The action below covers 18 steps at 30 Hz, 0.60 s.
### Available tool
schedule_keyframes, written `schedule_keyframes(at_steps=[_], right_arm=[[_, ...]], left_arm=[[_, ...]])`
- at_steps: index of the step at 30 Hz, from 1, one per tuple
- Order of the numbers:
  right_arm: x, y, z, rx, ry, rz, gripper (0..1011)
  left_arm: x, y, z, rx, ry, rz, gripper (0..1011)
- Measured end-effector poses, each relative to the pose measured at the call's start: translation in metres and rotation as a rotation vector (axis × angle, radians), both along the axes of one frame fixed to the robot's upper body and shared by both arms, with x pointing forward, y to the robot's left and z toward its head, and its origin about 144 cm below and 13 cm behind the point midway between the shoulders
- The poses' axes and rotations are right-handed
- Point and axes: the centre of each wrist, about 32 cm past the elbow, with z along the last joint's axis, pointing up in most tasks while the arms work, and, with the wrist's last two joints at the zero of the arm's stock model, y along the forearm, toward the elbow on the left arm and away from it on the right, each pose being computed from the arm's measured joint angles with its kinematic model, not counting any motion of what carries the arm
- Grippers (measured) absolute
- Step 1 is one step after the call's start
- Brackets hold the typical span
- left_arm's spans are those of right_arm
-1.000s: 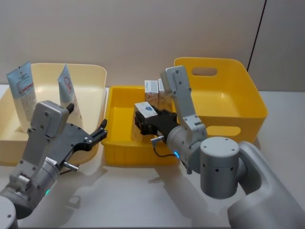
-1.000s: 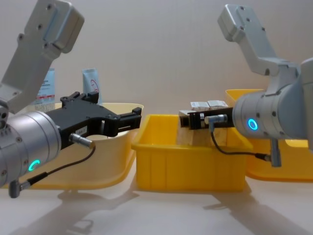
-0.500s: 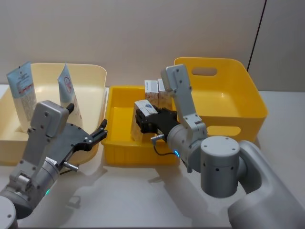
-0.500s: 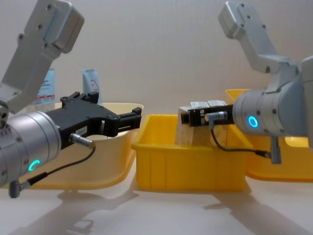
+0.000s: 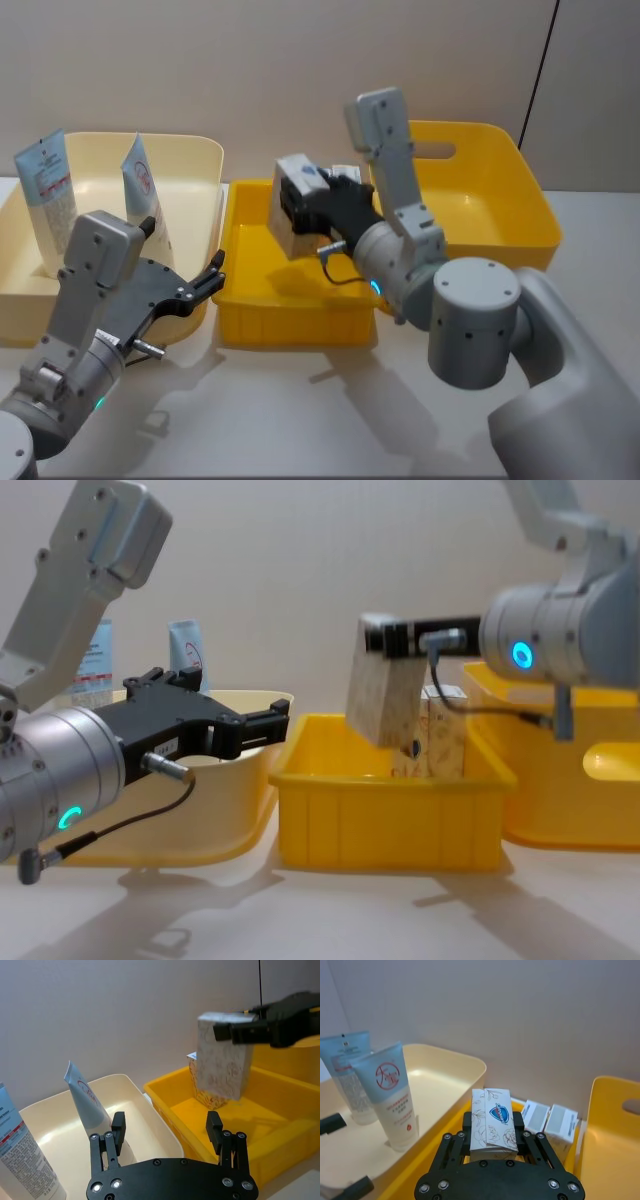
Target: Bimanual collaborative sorting of washing and personal care products
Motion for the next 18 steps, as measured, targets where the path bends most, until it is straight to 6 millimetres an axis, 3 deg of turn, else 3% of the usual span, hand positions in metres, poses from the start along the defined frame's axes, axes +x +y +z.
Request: schedule_keyframes(at_steps=[18], right_arm=[[0.005,-0.025,0.05,-0.009,-0.251,-0.086,435]], left_arm=[[0.0,0.0,0.0,0.0,0.0,0.0,1003]])
